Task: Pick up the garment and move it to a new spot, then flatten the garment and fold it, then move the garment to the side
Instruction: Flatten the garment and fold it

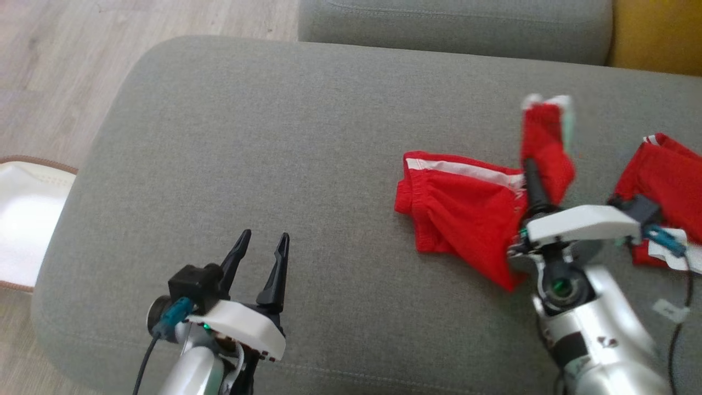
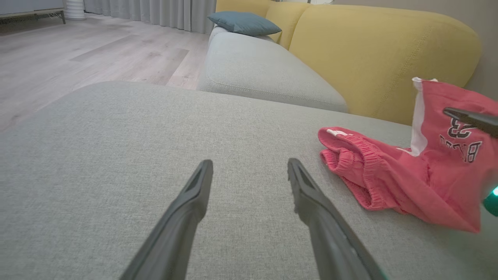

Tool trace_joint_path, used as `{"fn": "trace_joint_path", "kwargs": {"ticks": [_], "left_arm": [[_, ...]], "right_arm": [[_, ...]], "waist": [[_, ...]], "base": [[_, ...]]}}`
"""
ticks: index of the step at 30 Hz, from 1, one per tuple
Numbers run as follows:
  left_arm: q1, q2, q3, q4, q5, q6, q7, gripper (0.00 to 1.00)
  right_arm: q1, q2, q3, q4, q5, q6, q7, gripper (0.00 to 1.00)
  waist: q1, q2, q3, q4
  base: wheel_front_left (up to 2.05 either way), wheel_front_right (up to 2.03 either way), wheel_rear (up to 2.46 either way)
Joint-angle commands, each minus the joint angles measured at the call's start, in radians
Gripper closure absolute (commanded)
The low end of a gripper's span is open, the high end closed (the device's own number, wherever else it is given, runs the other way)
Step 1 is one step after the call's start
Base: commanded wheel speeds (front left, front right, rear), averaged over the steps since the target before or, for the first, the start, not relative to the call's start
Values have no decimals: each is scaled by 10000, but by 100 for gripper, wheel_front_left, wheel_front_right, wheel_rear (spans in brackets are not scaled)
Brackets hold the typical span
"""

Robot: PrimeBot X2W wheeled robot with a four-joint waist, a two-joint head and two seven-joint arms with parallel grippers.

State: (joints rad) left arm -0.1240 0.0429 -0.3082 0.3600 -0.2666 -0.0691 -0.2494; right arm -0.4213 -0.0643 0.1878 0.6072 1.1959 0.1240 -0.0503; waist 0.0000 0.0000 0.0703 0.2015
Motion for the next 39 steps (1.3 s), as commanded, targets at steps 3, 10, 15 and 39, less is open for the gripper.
{"fn": "trace_joint_path", "kwargs": {"ticks": [3, 10, 15, 39], "left_arm": [[-191, 74, 291, -268, 9, 56, -124, 0], [-196, 74, 204, -262, -37, 81, -124, 0], [-220, 74, 154, -262, -112, 106, -124, 0], [-275, 74, 257, -274, -202, 208, -124, 0]], "right_arm": [[-213, 139, 910, -472, 301, 67, -258, 100], [-565, 140, 2384, -88, 840, 67, -810, 100], [-906, 140, 3300, 527, 1113, 67, -1074, 100], [-2137, 141, 7674, 2790, 1782, 67, -1485, 0]], "waist": [[0, 0, -28, 120], [0, 0, 22, 470], [0, 0, 94, 697], [0, 0, 117, 249]], "base": [[0, 0, 0], [0, 0, 0], [0, 0, 0], [0, 0, 0]]}}
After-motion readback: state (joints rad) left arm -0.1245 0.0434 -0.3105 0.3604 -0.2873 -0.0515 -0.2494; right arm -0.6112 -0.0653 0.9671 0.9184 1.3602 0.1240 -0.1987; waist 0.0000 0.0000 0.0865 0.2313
